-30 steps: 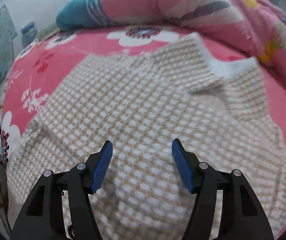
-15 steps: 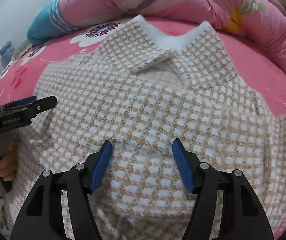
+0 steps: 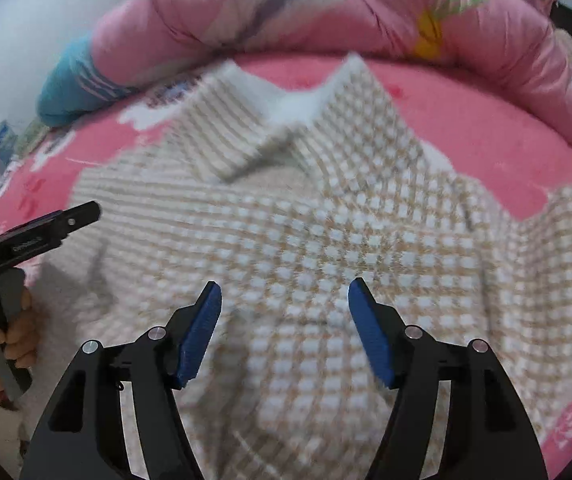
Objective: Fold large clothes
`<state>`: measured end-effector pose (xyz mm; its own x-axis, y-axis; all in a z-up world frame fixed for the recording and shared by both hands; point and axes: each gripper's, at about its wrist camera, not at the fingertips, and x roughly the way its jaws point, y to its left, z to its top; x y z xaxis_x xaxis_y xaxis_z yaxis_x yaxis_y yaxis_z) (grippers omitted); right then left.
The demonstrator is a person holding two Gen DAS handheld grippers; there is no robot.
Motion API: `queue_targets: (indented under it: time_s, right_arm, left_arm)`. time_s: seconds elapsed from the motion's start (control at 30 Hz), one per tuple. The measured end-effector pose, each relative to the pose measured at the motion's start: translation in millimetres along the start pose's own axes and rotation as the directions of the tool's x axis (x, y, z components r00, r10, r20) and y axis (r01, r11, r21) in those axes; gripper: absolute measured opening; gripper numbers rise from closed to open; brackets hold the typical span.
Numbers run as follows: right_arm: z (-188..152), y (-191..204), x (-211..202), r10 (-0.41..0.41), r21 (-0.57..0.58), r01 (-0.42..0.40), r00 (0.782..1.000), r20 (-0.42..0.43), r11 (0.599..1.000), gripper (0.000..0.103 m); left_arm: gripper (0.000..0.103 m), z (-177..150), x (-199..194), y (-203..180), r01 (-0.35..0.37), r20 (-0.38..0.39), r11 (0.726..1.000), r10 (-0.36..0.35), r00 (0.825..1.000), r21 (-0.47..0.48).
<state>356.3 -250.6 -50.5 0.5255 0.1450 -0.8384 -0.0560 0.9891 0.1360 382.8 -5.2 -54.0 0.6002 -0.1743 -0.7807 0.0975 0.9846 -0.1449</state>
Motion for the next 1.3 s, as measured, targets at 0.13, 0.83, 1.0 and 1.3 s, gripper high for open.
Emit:
queue_targets:
  time_s: [0.13, 0.83, 1.0, 1.3]
  right_arm:
    - [-20.0, 5.6, -5.2, -0.024, -0.068, 0.023, 1.0, -0.004, 0.997, 0.076]
    - [-91.2, -15.9, -60.4, -0.111, -0.051, 0.109, 0.993, -0.042, 0.993, 0.092]
    - [-112.2, -27.3, -34.2, -0.118, -0.046, 0.113, 0.985, -0.128, 0.992, 0.095]
    - [-125.9, -26.9, -39.3, -0.121, -0.049, 0.116, 0.986, -0.117, 0.992, 0.097]
  left_arm:
    - [0.095, -26.2, -15.5, -21.2, 0.024, -0.013, 0.997, -0.023, 1.0, 0.08]
    - [0.096, -91.2, -34.7, -85.0, -0.054, -0.07, 0.986, 0.066, 0.995, 0.155]
    - [0.096, -97.9, -31.0, -76.5, -0.03, -0.067, 0.992, 0.038, 0.997, 0.119]
    - [0.096, -102.0, -26.0, -69.1, -0.015, -0.102, 0.995, 0.025, 0.994, 0.1]
